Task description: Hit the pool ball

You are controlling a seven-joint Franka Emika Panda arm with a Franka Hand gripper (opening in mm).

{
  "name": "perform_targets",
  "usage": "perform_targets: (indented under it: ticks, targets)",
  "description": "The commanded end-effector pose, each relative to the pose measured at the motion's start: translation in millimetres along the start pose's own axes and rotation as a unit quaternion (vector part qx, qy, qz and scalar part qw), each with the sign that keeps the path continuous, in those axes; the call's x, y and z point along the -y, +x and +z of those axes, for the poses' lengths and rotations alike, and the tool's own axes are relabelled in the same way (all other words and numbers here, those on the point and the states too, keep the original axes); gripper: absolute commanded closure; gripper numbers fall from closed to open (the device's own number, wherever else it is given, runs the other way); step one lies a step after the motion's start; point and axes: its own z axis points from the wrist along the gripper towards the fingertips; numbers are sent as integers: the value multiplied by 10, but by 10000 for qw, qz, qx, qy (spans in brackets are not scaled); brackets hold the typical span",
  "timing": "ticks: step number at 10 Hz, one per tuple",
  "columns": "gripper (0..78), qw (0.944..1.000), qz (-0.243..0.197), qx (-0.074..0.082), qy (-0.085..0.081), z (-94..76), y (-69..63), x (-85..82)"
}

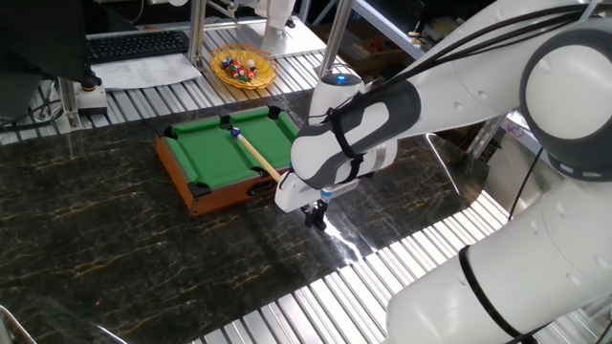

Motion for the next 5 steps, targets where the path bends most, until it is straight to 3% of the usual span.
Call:
perform_targets:
  ticks: [1, 3, 5]
  targets:
    - [764, 10000, -4, 17, 1, -4, -14, 3]
    - [764, 10000, -7, 18, 2, -6, -31, 2]
    - [764, 10000, 34, 75, 6, -21, -208, -48]
